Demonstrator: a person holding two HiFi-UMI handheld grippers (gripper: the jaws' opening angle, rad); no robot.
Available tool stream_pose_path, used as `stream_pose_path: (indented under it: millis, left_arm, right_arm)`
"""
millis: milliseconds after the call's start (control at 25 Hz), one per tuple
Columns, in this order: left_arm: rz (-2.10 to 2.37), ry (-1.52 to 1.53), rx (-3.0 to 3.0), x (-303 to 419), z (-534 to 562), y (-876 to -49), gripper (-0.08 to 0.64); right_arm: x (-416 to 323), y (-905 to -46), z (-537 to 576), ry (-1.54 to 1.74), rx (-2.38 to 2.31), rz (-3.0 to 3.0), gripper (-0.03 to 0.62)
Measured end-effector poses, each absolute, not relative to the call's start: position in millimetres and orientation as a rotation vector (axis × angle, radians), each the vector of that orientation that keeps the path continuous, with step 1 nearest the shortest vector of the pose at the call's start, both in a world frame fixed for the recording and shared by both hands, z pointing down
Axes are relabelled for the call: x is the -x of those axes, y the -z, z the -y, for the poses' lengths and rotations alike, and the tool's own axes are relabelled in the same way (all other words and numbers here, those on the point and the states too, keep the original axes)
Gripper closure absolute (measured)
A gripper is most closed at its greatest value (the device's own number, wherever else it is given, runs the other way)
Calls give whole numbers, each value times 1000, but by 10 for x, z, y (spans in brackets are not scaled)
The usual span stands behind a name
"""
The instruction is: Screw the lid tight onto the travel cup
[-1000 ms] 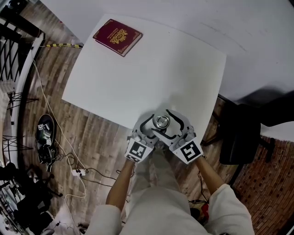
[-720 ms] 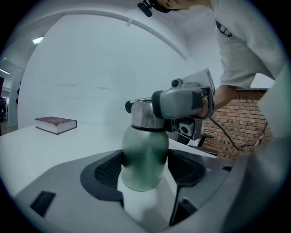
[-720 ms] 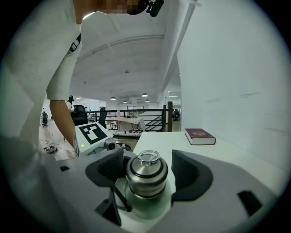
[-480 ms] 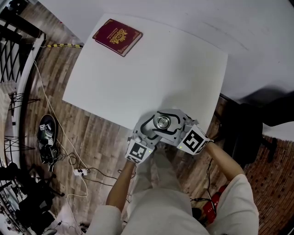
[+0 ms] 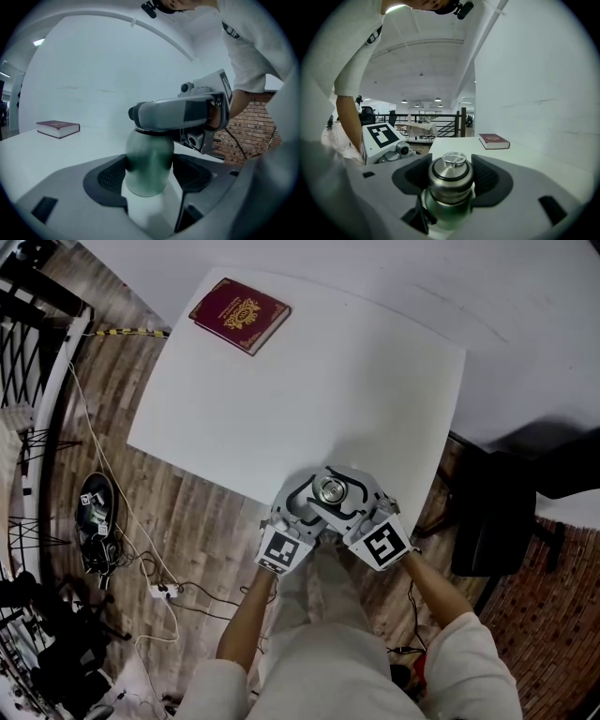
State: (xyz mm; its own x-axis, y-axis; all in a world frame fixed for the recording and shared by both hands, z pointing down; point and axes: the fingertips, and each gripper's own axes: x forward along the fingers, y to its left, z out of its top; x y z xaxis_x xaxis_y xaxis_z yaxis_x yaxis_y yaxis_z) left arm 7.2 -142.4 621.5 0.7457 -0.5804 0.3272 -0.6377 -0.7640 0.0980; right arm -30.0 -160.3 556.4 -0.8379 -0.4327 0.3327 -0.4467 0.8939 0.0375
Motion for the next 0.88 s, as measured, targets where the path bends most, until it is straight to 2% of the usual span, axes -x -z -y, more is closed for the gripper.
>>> stream_pose_path:
  millis: [560, 880]
  left_arm:
    - [971, -419, -2743, -73, 1419, -6204, 249]
    - [974, -413, -2747, -81, 1397, -6190, 249]
  right_arm:
    - [182, -5541, 1739, -131, -1260, 2551, 336]
    - [182, -5501, 1722, -166, -1291, 2587, 336]
